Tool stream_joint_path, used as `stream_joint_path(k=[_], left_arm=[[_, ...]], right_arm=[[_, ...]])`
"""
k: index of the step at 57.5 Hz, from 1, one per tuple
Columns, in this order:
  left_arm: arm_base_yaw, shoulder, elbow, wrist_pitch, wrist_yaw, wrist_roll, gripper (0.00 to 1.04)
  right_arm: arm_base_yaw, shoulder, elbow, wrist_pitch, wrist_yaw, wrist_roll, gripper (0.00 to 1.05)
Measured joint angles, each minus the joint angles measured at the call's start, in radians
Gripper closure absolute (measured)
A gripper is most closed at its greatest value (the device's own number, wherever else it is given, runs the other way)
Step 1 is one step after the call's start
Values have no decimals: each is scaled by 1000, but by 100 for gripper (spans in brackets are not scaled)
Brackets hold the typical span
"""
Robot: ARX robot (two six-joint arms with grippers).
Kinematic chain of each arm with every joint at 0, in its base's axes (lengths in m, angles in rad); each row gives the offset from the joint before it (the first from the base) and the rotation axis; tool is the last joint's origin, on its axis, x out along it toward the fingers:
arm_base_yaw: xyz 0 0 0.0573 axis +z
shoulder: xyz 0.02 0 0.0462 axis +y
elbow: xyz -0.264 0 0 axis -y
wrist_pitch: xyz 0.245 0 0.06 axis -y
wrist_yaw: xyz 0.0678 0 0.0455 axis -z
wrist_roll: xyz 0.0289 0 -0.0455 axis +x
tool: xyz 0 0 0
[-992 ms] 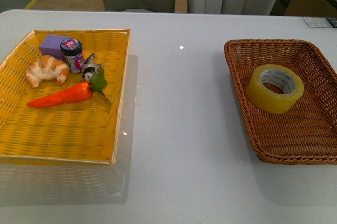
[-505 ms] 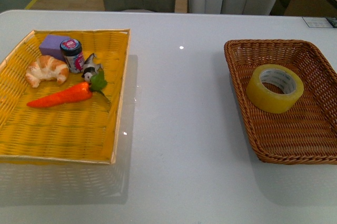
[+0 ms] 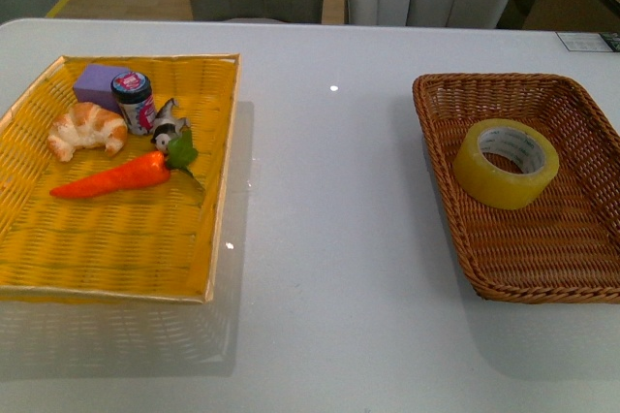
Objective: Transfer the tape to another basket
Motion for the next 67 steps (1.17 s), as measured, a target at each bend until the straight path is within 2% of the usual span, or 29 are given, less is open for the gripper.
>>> stream_joint_path(k=[11,13,18,22,25,40,42,45,67], left_arm=[[0,0,0,0,0,0,103],[0,0,0,0,0,0,103],[0,0,0,0,0,0,86],[0,0,0,0,0,0,67],[0,0,0,0,0,0,58],[0,0,0,0,0,0,11],[0,0,0,0,0,2,7],[0,0,0,0,0,2,10],[0,0,0,0,0,2,9]], right_arm=[[0,0,0,0,0,0,103],[0,0,0,0,0,-1,98],[0,0,0,0,0,-1,83],[0,0,0,0,0,-1,64],[0,0,0,0,0,-1,52],[0,0,0,0,0,-1,8],[0,0,0,0,0,-1,8],[0,0,0,0,0,-1,9],[0,0,0,0,0,-1,9]])
